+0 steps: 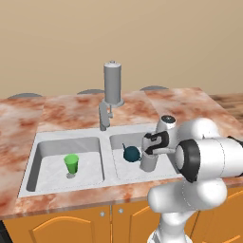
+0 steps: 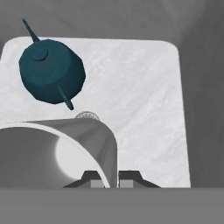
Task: Pick the glass cup and teapot and place them in the sink. Then turn on the water.
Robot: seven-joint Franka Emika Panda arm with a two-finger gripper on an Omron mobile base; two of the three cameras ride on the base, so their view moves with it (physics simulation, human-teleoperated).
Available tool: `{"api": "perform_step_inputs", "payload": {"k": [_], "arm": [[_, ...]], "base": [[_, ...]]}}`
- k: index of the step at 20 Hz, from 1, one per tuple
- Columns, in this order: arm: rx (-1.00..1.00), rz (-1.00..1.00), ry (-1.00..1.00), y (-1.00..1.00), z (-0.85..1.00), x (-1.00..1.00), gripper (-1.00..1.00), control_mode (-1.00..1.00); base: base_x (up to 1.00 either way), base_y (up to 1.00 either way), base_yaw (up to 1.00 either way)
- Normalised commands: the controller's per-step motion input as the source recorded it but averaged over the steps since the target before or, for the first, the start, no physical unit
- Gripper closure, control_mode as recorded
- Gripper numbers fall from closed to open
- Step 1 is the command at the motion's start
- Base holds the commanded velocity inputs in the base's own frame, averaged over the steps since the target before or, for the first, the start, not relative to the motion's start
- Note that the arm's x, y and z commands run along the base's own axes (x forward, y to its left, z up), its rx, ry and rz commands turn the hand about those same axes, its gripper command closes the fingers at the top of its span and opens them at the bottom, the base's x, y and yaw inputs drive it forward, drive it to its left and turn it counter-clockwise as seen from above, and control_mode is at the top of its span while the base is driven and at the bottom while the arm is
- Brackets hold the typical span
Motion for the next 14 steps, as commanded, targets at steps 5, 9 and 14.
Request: {"api": "perform_step_inputs", "payload": {"k": [5,9,14], "arm": [[0.00,0.00,0.00,-0.01,-0.20,0.01,1.00,-1.00],[0.00,0.00,0.00,-0.04,-0.26,0.00,1.00,-1.00],[0.00,0.00,0.00,-0.08,-0.25,0.00,1.00,-1.00]], "base": [[0.00,0.00,0.00],[0.00,0.00,0.00],[0.00,0.00,0.00]]}}
